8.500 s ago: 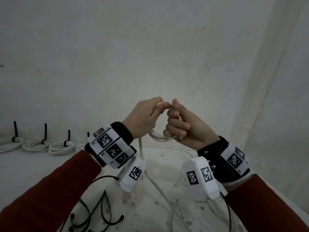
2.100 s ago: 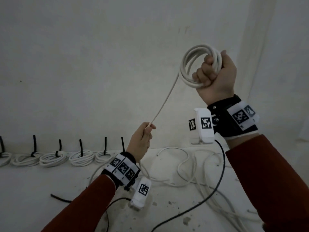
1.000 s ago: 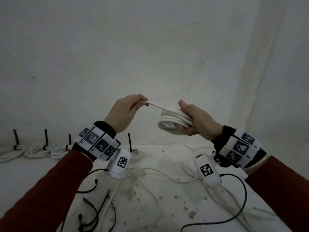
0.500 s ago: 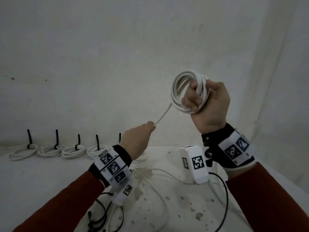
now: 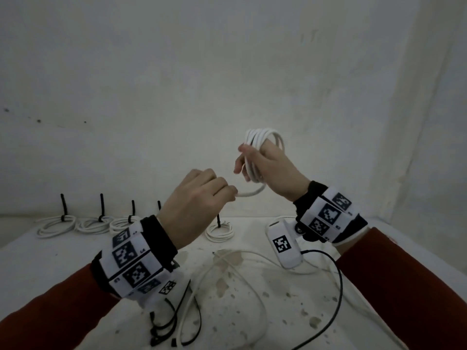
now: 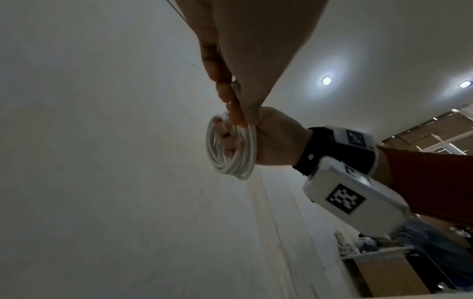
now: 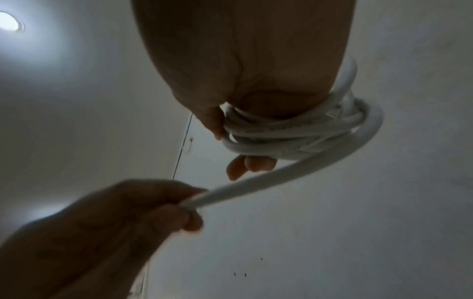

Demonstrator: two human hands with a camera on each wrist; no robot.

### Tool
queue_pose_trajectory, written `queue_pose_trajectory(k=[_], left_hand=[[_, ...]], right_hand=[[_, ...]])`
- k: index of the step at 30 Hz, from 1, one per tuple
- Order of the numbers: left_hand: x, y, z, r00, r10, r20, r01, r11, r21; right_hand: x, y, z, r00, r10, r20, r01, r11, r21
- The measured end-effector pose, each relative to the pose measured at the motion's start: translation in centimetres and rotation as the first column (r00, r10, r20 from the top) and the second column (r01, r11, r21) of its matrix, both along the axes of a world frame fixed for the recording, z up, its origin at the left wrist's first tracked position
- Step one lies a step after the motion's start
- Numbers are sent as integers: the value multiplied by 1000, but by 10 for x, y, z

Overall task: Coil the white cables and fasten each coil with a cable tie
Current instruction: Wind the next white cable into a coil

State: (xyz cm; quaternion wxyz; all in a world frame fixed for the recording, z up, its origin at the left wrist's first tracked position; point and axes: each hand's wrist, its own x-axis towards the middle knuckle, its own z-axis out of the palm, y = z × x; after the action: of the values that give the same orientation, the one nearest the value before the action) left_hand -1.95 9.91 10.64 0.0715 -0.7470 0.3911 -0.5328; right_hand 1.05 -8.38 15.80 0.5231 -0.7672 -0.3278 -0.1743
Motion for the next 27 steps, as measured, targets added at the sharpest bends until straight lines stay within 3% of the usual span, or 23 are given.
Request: queue_pose_trajectory(k=[3,6,9,12,15,18,23,25,27], left_hand=[[-3,12,8,992,15,128,-12,1000,-22],[-5,18,11,973,-21,231,29,999,-35],[-5,22,8,967,-59,248,78,995,-69],[-4,26,8,982,-109,153,133,979,-155],[-4,28,6,981,-183,-68,152,932,-329],[-6,27,-5,869,-404,-285,213,826,-521],[-11,18,-29,650,-630,-425,159,660,-735],[-11,15,-40,609,-672,-421,132,610,-782],[-10,11,-47,638,-653,-409,114,605,-788]], right_hand=[[-2,7,-9,998,9,-62,-21,979,-203],[-7,12,-19,969,119,-215,-173,951,-255],[-14,18,-28,922,179,-344,-277,925,-261],[-20,25,-40,911,152,-385,-280,910,-304],[-21,28,-45,832,247,-497,-361,921,-147],[-23,28,-42,791,295,-537,-395,915,-79],[-28,30,-40,831,183,-525,-266,960,-85],[-31,33,-40,873,99,-477,-168,980,-104],[-31,37,-42,914,15,-405,-64,992,-108]])
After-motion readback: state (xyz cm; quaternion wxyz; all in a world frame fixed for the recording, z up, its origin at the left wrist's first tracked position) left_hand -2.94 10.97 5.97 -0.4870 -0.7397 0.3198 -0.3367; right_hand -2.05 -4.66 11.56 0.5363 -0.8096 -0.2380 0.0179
